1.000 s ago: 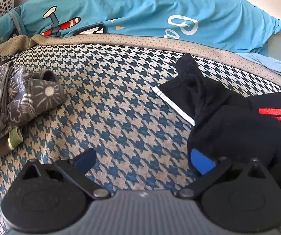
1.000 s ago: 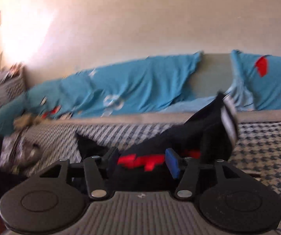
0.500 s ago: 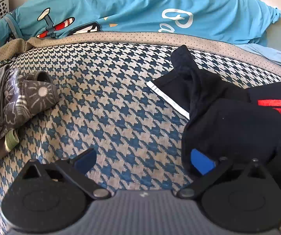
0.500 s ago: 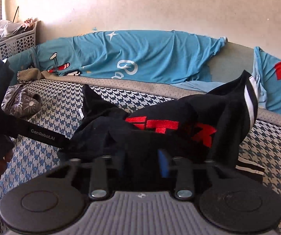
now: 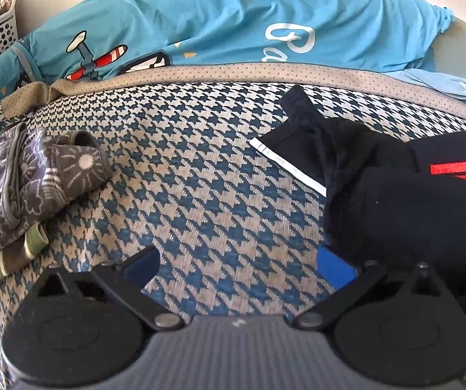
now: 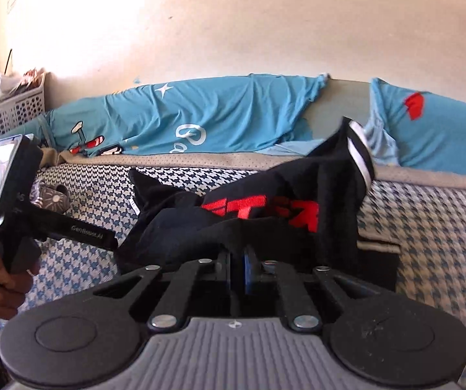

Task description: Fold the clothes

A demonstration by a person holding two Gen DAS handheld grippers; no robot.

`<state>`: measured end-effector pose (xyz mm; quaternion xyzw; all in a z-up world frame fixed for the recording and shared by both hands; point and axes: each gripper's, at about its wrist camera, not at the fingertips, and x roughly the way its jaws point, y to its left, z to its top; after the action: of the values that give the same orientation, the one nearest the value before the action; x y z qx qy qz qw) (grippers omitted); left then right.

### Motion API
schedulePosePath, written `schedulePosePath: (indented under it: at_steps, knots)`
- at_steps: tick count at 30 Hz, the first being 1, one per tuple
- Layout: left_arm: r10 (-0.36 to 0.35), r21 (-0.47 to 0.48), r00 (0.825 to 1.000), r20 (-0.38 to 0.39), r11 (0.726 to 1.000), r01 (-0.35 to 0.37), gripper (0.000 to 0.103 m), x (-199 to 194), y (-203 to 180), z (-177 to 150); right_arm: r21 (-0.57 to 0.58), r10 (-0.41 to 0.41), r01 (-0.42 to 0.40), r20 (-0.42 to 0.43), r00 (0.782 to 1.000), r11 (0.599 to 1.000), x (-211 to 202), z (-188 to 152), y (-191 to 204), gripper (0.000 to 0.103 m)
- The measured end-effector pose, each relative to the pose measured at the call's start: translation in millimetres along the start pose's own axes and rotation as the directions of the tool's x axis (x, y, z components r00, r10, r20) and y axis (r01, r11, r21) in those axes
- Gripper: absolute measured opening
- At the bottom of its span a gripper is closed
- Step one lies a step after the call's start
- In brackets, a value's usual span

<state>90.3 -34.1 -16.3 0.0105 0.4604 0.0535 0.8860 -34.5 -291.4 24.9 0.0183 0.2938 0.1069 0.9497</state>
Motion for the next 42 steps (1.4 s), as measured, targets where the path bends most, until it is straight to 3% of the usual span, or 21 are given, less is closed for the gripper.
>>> schedulePosePath:
  at_steps: [6, 13, 19, 25, 29, 36, 42]
  knots:
    - [-0.045, -0.007, 0.999, 0.008, 0.999, 0.045, 0.103, -13.4, 3.6, -12.1, 0.082, -0.004, 0.002, 0.020, 1.000, 0.997, -37.2, -23.4, -2.7, 0.009]
    - [-0.086, -0.031, 0.996, -0.006, 0.996, 0.086, 0.103, -28.4, 8.7, -37.5, 0.143, 0.052, -0.054, 0.013, 0.999, 0.988, -70.2, -47.5, 1.1, 0.005]
    - [-0.098, -0.025, 0.995, -0.003, 0.995, 0.098, 0.103, -39.5, 8.2, -56.0, 0.130, 0.044, -0.041, -0.020, 0.999, 0.991, -81.9, -62.6, 11.3, 0.005]
    - [-0.156, -0.052, 0.987, 0.025, 0.986, 0.157, 0.103, -48.6, 9.9, -60.8, 0.121, -0.032, 0.033, -0.014, 0.999, 0.992, -80.2, -65.5, 10.3, 0.006]
    - [-0.191, -0.068, 0.979, 0.071, 0.978, 0.196, 0.103, -54.7, 10.9, -56.4, 0.127, -0.072, 0.071, 0.002, 0.997, 0.989, -79.4, -66.2, 9.3, 0.022]
    - [-0.214, -0.007, 0.971, 0.108, 0.976, 0.216, 0.103, -53.1, -3.7, -47.6, 0.190, -0.085, 0.078, 0.029, 0.996, 0.979, -74.2, -54.2, -6.4, 0.031]
    - [-0.229, 0.035, 0.969, 0.091, 0.973, 0.226, 0.103, -40.3, -14.6, -38.0, 0.189, -0.148, 0.137, 0.047, 0.988, 0.972, -55.7, -28.0, -29.5, 0.040]
